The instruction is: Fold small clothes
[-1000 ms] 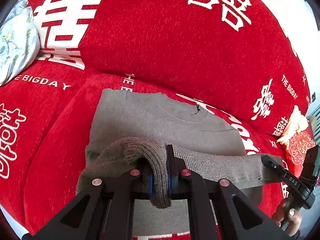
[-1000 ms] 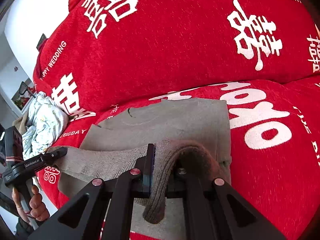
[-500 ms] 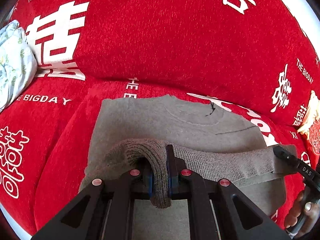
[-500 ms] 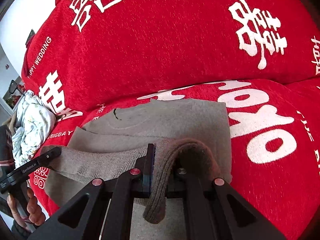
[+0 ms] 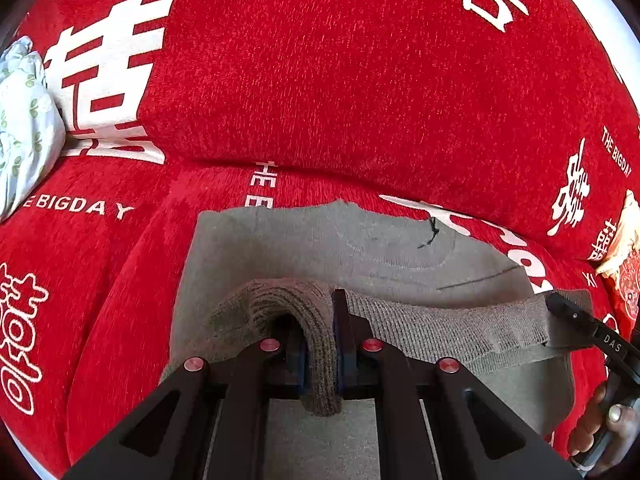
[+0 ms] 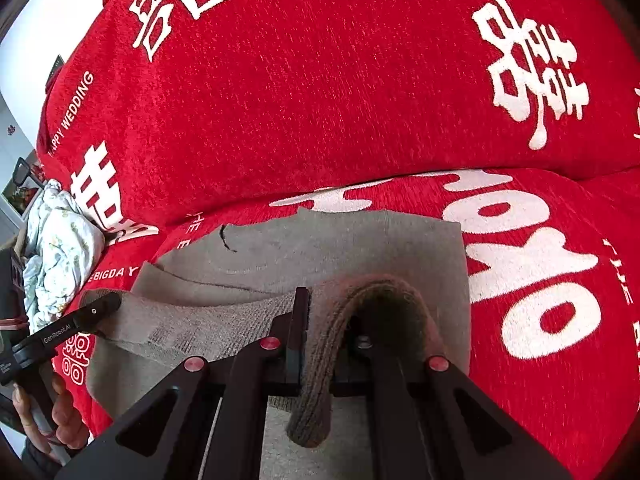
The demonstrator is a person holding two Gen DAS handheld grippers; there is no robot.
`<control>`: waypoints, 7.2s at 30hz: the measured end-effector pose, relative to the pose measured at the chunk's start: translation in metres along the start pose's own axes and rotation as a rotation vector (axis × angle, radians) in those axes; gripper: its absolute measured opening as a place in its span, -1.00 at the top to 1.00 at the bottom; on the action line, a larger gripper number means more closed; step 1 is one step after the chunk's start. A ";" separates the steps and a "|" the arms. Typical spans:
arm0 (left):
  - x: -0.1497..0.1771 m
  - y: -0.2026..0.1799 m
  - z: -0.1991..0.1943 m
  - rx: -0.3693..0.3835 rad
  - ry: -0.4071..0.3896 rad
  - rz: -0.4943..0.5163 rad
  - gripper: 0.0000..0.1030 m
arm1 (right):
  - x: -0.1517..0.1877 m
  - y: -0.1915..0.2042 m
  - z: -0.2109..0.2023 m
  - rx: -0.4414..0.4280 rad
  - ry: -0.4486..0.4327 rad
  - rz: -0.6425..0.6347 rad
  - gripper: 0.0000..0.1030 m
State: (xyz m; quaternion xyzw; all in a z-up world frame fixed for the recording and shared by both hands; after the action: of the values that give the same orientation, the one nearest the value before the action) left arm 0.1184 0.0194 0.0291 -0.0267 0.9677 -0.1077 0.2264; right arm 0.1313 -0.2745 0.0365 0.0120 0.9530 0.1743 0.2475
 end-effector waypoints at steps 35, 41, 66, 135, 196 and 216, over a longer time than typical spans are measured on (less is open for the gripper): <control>-0.046 -0.001 0.053 -0.006 0.070 0.003 0.78 | -0.033 -0.020 0.051 0.028 0.054 0.065 0.86; -0.049 0.002 0.066 0.008 0.103 0.003 0.78 | -0.033 -0.025 0.061 0.041 0.075 0.074 0.85; -0.045 0.045 0.040 0.304 0.078 -0.209 -0.52 | -0.032 -0.020 0.037 0.047 0.010 0.032 -0.70; 0.101 0.083 0.013 0.396 0.030 -0.316 0.45 | 0.115 0.056 -0.001 0.230 0.012 -0.278 -0.94; 0.075 -0.007 -0.052 0.118 -0.069 0.019 0.81 | -0.041 0.201 0.101 -0.294 0.221 -0.135 0.64; 0.084 -0.086 -0.049 0.032 -0.020 0.191 0.81 | -0.060 0.128 0.055 -0.364 0.190 -0.082 0.64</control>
State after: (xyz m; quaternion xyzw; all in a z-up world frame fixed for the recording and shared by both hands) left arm 0.0215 -0.0633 0.0543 0.0681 0.9616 -0.1011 0.2458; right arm 0.2020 -0.1429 0.0625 -0.0883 0.9245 0.3338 0.1613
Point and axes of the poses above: each gripper's, at about its wrist camera, not at the fingertips, and z roughly the way its jaws point, y to its left, x to its underside, the point moved 5 cm from there along z, roughly the way its jaws point, and after that the axes turned 9 degrees about y, right-handed, at the moved point
